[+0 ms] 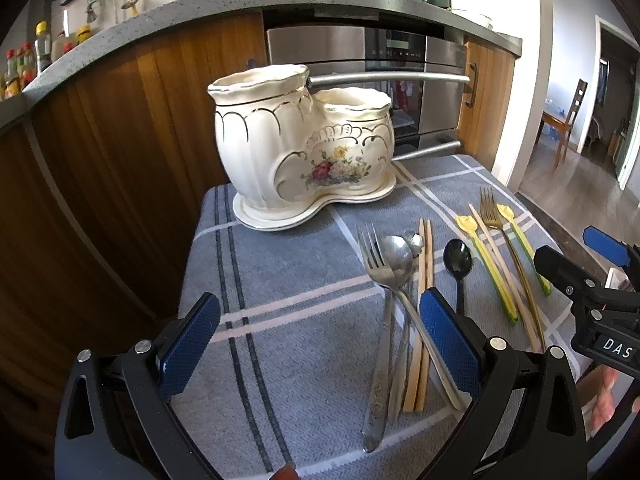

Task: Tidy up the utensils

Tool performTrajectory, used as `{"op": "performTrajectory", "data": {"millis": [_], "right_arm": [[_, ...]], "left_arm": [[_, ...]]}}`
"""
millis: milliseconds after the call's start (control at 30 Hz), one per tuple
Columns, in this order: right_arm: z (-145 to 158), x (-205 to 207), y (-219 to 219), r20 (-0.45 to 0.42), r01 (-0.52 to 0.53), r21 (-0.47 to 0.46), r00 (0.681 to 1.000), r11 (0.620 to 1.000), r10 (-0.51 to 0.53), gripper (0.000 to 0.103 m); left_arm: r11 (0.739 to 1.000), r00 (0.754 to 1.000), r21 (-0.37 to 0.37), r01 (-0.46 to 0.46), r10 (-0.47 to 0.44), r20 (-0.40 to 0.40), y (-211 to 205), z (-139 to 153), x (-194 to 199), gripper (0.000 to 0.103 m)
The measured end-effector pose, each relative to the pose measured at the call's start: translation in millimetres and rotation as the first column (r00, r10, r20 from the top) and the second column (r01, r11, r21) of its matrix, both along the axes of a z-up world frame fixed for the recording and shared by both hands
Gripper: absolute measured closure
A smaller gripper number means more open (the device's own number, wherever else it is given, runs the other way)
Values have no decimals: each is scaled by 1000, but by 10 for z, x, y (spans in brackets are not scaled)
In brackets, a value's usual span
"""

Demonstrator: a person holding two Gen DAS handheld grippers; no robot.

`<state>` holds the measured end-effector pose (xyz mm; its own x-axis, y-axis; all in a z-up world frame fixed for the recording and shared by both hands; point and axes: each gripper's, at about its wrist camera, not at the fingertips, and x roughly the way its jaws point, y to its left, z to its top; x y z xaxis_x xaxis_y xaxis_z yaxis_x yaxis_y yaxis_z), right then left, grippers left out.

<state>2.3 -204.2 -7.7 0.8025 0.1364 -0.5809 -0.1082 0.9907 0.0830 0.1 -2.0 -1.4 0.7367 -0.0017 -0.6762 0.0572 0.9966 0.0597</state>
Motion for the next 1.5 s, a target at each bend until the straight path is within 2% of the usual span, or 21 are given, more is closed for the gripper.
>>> {"op": "performTrajectory", "data": {"millis": [367, 567, 900, 1233, 1333, 1500], "right_arm": [[72, -26, -6, -8, 29, 1, 1000, 1000, -29, 5], [197, -152, -6, 2, 43, -9, 999, 999, -43, 5], [289, -311, -134, 26, 86, 43, 996, 995, -87, 5], [440, -318, -154, 22, 75, 61, 997, 995, -77, 5], [464, -310, -129, 14, 62, 52, 998, 997, -63, 5], [506, -279, -82, 1, 40, 27, 999, 999, -40, 5]], "left_arm": [[1000, 1000, 3, 0, 0, 3, -5, 23, 18, 4], [1000, 999, -29, -6, 7, 31, 20, 137, -28, 4], [998, 996, -32, -53, 55, 73, 9, 300, -149, 4], [998, 999, -53, -43, 44, 20, -61, 362, -271, 4], [999, 999, -32, -34, 35, 23, -120, 397, -292, 4], [998, 999, -41, -40, 42, 33, -93, 497, -295, 4]]}}
